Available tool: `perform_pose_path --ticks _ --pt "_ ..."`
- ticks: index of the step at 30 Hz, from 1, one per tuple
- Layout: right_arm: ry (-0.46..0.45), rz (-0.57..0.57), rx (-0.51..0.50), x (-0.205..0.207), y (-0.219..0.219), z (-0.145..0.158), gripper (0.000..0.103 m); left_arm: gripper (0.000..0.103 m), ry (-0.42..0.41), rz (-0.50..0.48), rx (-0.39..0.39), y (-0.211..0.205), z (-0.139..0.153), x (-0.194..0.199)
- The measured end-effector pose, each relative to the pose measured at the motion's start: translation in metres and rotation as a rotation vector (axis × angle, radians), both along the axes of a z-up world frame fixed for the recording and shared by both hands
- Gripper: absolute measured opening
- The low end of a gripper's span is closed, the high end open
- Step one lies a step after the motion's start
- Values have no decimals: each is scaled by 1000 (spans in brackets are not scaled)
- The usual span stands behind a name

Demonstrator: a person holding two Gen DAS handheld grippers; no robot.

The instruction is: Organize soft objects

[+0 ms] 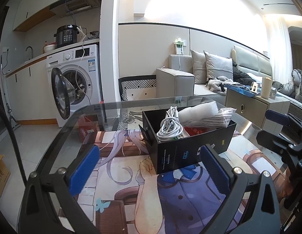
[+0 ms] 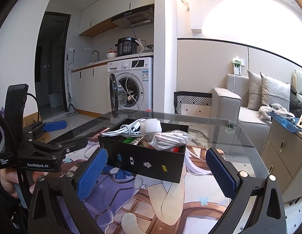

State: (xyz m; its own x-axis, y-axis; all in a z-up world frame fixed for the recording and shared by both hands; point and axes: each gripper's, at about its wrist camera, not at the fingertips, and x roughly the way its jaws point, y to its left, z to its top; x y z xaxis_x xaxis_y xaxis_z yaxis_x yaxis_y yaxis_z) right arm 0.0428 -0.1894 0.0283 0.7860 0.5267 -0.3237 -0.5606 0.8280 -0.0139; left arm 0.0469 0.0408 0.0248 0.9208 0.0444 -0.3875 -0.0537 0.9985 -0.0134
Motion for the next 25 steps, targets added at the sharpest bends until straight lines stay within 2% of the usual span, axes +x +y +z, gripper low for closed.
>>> perform_pose_path --ticks 25 --pt "11 16 -9 2 5 0 103 103 -2 -4 9 -4 2 0"
